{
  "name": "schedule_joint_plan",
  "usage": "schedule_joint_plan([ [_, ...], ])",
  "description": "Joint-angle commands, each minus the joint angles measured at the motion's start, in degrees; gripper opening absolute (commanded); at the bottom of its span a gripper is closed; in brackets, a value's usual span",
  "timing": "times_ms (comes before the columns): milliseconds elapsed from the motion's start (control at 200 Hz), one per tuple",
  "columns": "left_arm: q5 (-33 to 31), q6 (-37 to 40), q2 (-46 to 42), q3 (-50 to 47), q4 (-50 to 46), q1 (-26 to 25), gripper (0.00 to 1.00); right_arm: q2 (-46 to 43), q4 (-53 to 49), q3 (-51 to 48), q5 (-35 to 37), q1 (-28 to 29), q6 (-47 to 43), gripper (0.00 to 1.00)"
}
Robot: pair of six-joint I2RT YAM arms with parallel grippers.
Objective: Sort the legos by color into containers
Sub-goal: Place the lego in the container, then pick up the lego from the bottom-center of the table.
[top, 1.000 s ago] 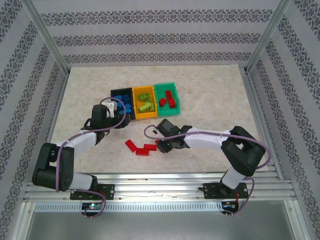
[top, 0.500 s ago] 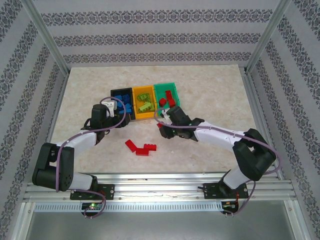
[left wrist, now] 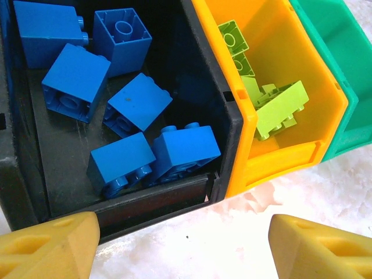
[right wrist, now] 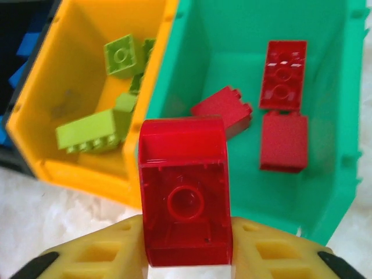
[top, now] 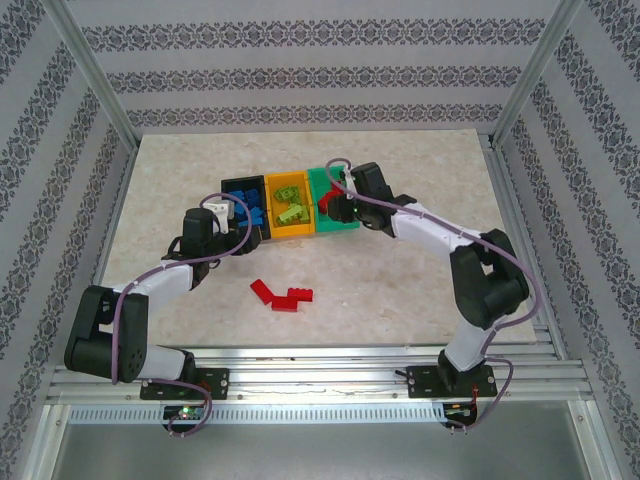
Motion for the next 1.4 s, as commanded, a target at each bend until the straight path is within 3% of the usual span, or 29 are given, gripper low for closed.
schedule_joint_plan([
  [0,0.8,-0.7,0.0,-0.8,2.9,0.7,0.77,3.1,-0.4,4.4,-2.6,-1.2,1.3,0.48],
  [85,0.9,-0.7,0.0,-0.8,2.9,0.6,0.77,4.1,-0.8,5.6,-3.1,-1.2,1.2,0.56],
  [425,1.4,-1.0,-0.2,-0.9,3.1,0.7,0.77,-3.5,-2.2,-2.5,-2.2,2.2,0.2,0.59],
  [660,1.7,-1.4,0.2,-1.0,3.7,0.6,0.77,-9.3,-4.8,-9.1,-6.6,7.7,-3.3,0.60],
  [949,1.7,-1.4,0.1,-1.1,3.8,0.7,0.77,-7.6,-9.4,-11.3,-6.6,17.1,-8.8,0.62],
  [1394,1.8,-1.3,0.1,-1.0,3.7,0.6,0.77,-2.2,-16.7,-7.5,-5.5,23.5,-17.3,0.62],
])
